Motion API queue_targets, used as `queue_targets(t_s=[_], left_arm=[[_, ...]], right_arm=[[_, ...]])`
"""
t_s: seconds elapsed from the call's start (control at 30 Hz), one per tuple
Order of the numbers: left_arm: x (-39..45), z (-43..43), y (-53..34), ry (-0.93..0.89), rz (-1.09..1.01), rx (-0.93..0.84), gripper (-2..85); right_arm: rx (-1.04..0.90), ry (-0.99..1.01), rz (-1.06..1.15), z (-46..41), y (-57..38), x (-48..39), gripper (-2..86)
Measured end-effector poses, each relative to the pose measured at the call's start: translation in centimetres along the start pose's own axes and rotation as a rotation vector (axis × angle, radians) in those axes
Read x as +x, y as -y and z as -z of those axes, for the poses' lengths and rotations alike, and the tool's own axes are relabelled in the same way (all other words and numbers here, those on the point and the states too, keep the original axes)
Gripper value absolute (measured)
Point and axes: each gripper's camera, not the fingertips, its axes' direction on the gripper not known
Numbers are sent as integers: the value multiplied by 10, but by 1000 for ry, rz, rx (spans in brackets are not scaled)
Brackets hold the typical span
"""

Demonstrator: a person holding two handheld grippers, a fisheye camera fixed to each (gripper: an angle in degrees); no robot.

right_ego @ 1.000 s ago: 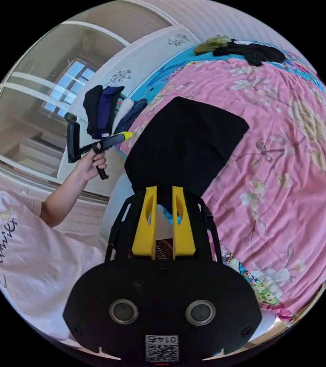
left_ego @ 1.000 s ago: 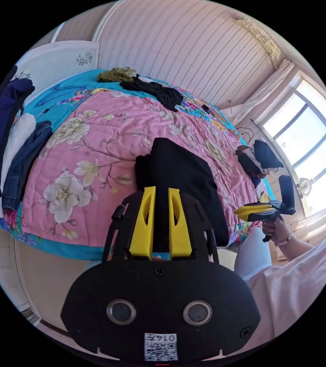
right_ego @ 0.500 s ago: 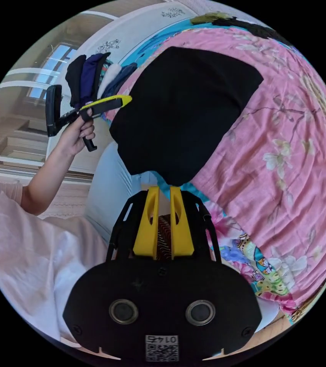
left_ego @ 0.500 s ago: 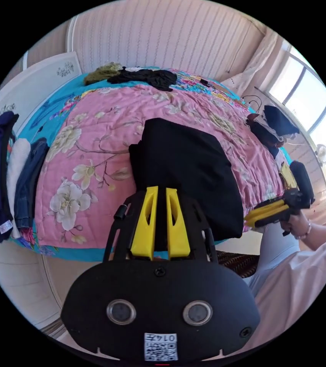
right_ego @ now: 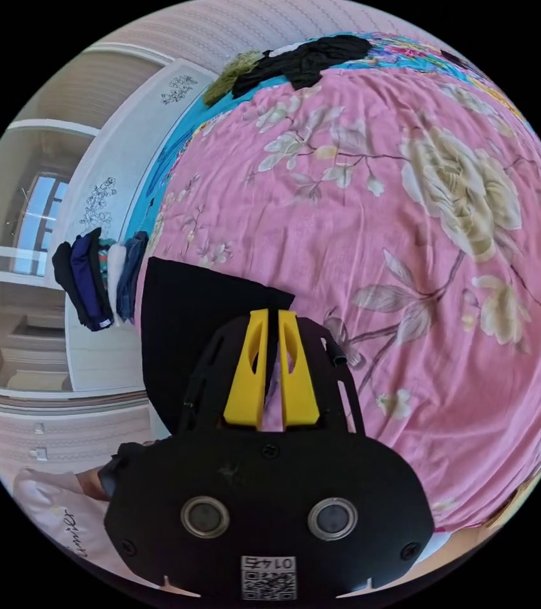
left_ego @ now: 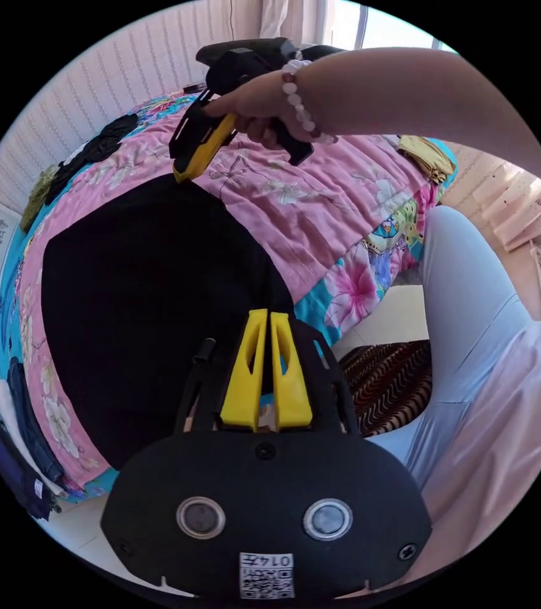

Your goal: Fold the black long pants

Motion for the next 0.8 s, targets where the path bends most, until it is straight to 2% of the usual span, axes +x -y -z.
queue_targets(t_s=[0.07,0.23,0.4,0.57,0.67,0.73,0.8], left_arm=[[2,7,1,-25,-2,2,-6],[-2,4,5,-102,14,-7,-9],[1,32,5,-147,42,41,-2],[44,67,26,-46,-87,136,51],[58,40,48,47,-133,5,63],[57,36,52,105,-146,-25,38],[53,48,55,76,-173,-34,3]], right_arm=[[-17,-46,63,4,10,-11,15],[48,12,-21,13,9,-2,5],[82,3,26,29,6,-9,3],[60,-46,73,40,20,-32,2],[62,-85,110,47,25,-46,0],[49,-104,129,51,27,-51,-1],[43,-115,145,57,30,-53,-2]])
